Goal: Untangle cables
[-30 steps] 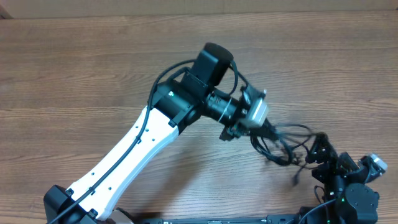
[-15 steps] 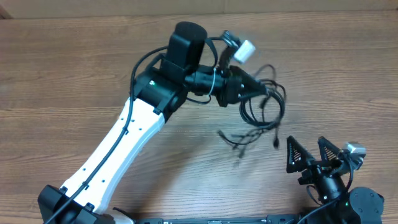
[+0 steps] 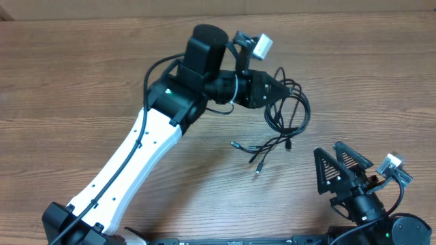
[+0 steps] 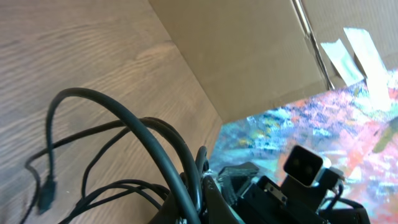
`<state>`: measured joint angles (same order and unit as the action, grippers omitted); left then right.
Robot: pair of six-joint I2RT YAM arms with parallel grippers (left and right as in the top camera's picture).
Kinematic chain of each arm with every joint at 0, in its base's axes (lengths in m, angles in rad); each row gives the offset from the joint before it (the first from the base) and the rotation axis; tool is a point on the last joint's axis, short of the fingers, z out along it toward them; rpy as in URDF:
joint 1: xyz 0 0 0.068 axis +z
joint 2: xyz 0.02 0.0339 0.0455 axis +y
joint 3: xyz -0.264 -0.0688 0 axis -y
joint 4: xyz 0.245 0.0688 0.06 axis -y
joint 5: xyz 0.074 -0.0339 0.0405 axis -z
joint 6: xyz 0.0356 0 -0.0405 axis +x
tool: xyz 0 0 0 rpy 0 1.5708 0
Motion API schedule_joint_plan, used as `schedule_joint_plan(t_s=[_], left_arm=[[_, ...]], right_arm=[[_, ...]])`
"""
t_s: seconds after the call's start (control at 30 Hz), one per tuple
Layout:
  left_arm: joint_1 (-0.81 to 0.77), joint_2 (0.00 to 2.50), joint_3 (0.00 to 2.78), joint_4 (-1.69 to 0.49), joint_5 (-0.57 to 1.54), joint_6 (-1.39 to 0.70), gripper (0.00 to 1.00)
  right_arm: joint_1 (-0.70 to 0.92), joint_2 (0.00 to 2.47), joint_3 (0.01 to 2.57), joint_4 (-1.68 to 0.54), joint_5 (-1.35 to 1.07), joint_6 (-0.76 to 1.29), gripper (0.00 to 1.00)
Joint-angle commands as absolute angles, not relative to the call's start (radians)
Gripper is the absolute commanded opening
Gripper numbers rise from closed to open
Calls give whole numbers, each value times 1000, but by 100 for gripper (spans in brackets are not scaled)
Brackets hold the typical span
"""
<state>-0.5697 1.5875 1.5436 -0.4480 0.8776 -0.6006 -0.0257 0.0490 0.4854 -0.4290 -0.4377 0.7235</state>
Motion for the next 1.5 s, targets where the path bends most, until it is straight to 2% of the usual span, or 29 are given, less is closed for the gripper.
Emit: schedule_joint_plan(t_s=[0.0, 0.23, 0.33, 0.4, 0.5, 0.53, 0.83, 0.9, 0.97, 1.0, 1.03, 1.07, 1.1, 1.2, 1.27, 1.33, 1.47], left_arm=[[-611, 1564, 1557, -441, 884, -605, 4], [-689, 1564, 1557, -440, 891, -602, 4], [-707, 1564, 1557, -440, 891, -601, 4], [-719, 1564, 1557, -440, 891, -598, 4], [-736, 1564, 1557, -439, 887, -573, 4], [-748, 1564, 1557, -434, 886, -552, 4], [-768, 1566, 1557, -405, 883, -553, 4], [-768, 1566, 1557, -405, 879, -553, 4], [-768, 1566, 1557, -405, 871, -553, 4], [-768, 1566, 1557, -405, 855, -553, 4], [-768, 1566, 1557, -405, 849, -553, 4], [-768, 1566, 1557, -405, 818, -553, 13], [-768, 1566, 1557, -406, 807, -553, 26], [-754, 1566, 1557, -406, 793, -543, 72], [-740, 1566, 1557, -412, 793, -498, 91], [-724, 1566, 1557, -437, 794, -445, 98], [-707, 1566, 1557, -527, 794, -199, 98]], right_arm=[[-29, 48, 485, -423, -474, 783, 100], [-29, 48, 485, -424, -473, 782, 100], [-29, 48, 485, -424, -473, 782, 97], [-29, 48, 485, -424, -473, 782, 86], [-29, 48, 485, -424, -474, 782, 75], [-29, 48, 485, -424, -474, 782, 68], [-29, 48, 485, -428, -473, 781, 47], [-29, 48, 485, -428, -474, 781, 31], [-29, 48, 485, -428, -473, 781, 9], [-29, 48, 485, -428, -473, 781, 4], [-29, 48, 485, -428, -473, 781, 4], [-29, 48, 485, -434, -472, 778, 4], [-29, 48, 485, -439, -471, 776, 4], [-29, 48, 485, -501, -395, 778, 4], [-29, 48, 485, -550, -336, 782, 4], [-29, 48, 485, -594, -279, 799, 4], [-29, 48, 485, -641, -220, 871, 4]])
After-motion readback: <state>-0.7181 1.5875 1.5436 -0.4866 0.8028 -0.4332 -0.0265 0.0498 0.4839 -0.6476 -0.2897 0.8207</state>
